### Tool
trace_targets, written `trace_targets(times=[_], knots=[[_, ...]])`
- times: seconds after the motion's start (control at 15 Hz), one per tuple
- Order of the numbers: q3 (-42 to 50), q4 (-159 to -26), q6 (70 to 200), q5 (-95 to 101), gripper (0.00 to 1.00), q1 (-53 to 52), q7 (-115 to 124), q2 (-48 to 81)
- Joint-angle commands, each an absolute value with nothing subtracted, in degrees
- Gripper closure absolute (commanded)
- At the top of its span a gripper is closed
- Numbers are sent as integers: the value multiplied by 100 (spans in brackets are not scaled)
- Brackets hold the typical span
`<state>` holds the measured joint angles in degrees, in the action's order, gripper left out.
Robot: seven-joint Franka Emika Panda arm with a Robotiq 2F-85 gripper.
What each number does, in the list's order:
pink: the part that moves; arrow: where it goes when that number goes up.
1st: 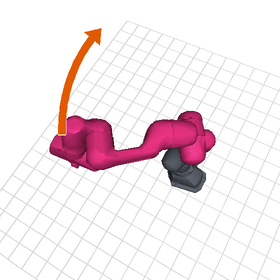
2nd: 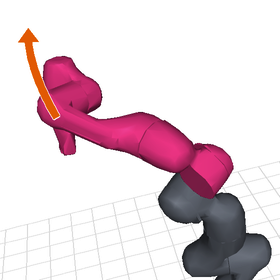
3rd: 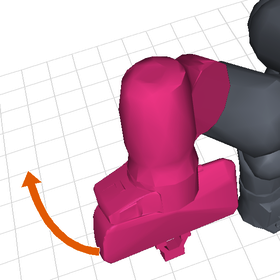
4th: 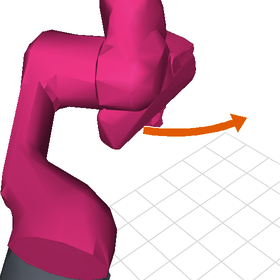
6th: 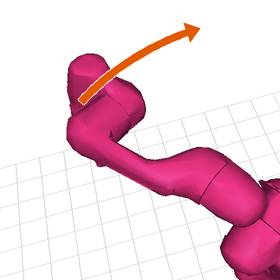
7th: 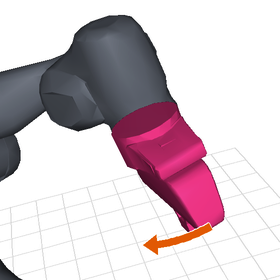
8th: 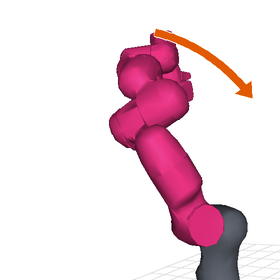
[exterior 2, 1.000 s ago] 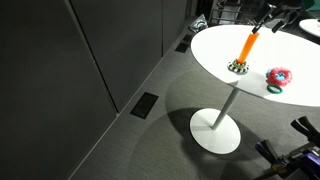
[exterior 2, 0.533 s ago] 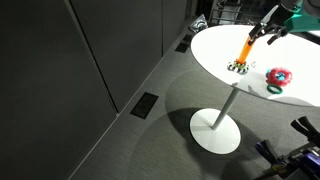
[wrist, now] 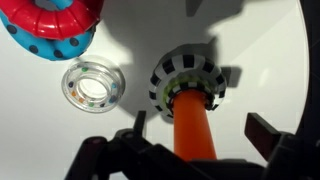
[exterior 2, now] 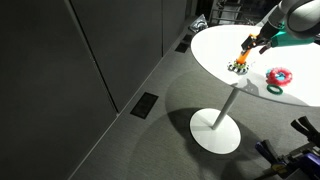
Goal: Remove the top two circular objects on the orange object then put the pink object
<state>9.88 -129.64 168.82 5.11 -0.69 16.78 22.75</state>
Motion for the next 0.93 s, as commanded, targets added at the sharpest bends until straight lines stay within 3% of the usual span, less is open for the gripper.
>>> trace_targets(times=[0.0, 0.87], knots=[[1143, -12598, 17064, 398, 0, -249, 1680, 2723], [1138, -11945, 17401, -20, 0, -271, 1505, 3543]])
